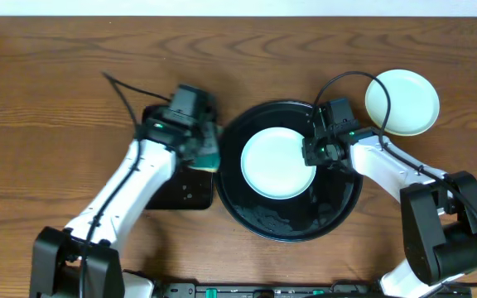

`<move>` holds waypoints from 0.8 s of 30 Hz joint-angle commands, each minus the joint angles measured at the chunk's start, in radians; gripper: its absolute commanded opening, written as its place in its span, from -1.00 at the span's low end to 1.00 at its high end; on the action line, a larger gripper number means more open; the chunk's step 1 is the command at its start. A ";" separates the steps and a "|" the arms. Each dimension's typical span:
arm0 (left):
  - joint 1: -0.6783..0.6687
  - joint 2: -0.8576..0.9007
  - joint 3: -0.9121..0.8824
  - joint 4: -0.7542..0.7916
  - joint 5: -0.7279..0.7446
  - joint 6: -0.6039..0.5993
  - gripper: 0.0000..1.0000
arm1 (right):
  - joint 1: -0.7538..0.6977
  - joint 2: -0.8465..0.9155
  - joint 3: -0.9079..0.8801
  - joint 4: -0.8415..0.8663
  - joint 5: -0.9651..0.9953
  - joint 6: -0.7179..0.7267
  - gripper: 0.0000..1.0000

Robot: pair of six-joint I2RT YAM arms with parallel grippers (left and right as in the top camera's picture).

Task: Clean dirty plates on tray and stack at the side

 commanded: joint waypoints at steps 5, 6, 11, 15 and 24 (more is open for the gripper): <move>0.107 -0.016 -0.026 -0.012 -0.067 0.036 -0.85 | 0.010 0.020 -0.014 0.039 -0.083 0.002 -0.98; 0.112 -0.016 -0.031 -0.013 -0.067 0.036 -0.85 | 0.007 0.013 -0.012 0.048 -0.119 0.002 -0.98; 0.119 -0.014 -0.040 -0.019 -0.067 0.036 -0.85 | -0.021 -0.028 -0.012 0.100 -0.229 0.037 -0.98; 0.119 -0.014 -0.040 -0.019 -0.067 0.036 -0.85 | -0.047 -0.067 -0.012 0.102 -0.211 0.034 -0.98; 0.119 0.001 -0.040 -0.012 -0.067 0.047 -0.85 | -0.035 -0.203 -0.012 0.062 -0.017 -0.112 -0.98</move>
